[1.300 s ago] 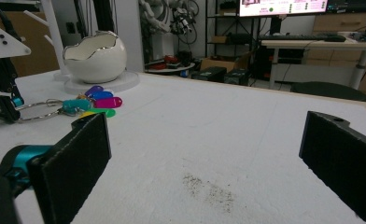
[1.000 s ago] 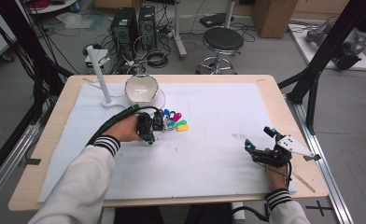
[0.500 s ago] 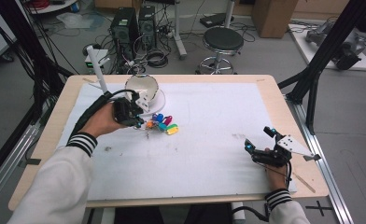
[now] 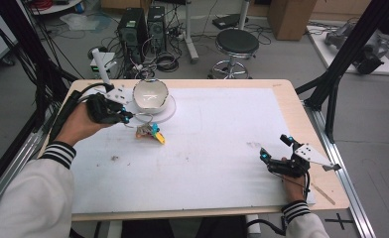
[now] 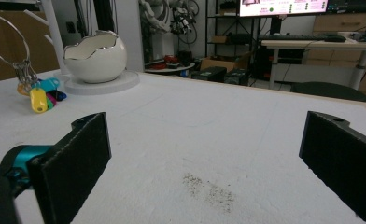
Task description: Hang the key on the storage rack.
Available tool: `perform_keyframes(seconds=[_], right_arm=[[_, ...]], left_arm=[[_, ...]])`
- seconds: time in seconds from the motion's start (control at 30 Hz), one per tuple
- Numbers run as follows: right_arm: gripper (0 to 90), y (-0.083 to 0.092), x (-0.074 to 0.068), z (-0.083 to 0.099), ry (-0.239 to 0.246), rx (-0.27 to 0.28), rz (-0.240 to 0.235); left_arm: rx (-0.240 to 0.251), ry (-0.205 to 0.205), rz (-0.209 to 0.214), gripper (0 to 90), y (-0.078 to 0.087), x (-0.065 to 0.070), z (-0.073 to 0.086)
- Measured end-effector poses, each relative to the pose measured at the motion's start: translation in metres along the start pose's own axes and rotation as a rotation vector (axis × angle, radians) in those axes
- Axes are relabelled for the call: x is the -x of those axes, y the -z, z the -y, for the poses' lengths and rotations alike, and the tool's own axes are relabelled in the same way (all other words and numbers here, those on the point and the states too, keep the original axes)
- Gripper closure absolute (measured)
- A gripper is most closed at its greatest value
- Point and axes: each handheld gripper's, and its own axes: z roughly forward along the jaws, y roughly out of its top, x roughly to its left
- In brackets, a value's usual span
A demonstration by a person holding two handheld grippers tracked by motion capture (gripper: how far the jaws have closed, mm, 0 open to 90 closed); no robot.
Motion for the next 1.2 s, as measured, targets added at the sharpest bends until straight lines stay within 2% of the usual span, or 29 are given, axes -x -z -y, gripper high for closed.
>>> perform_keyframes(seconds=[0.27, 0.43, 0.6, 0.77, 0.8, 1.0, 1.1, 1.2], right_arm=[[1.6, 0.000, 0.000, 0.000, 0.001, 0.001, 0.001], [1.6, 0.000, 0.000, 0.000, -0.005, 0.000, 0.002], [1.6, 0.000, 0.000, 0.000, -0.005, 0.000, 0.002], [1.6, 0.000, 0.001, 0.000, 0.003, 0.006, 0.004], [1.6, 0.000, 0.001, 0.000, 0.003, 0.006, 0.004], [1.6, 0.000, 0.000, 0.000, -0.007, -0.001, 0.004], [1.6, 0.000, 0.000, 0.000, -0.004, -0.001, 0.004], [1.6, 0.000, 0.000, 0.000, -0.005, -0.002, 0.004]], left_arm=[[0.033, 0.058, -0.086, 87.6, 0.028, -0.024, 0.020], [0.021, 0.093, -0.146, 87.6, 0.038, -0.039, 0.031], [0.031, 0.123, -0.194, 87.6, 0.043, -0.053, 0.041], [0.032, 0.155, -0.219, 87.5, 0.045, -0.068, 0.049], [0.044, 0.167, -0.217, 87.5, 0.044, -0.071, 0.051], [0.041, 0.215, -0.214, 87.5, 0.039, -0.087, 0.062], [0.057, 0.252, -0.221, 87.5, 0.036, -0.093, 0.067], [0.052, 0.288, -0.224, 87.5, 0.034, -0.099, 0.071]])
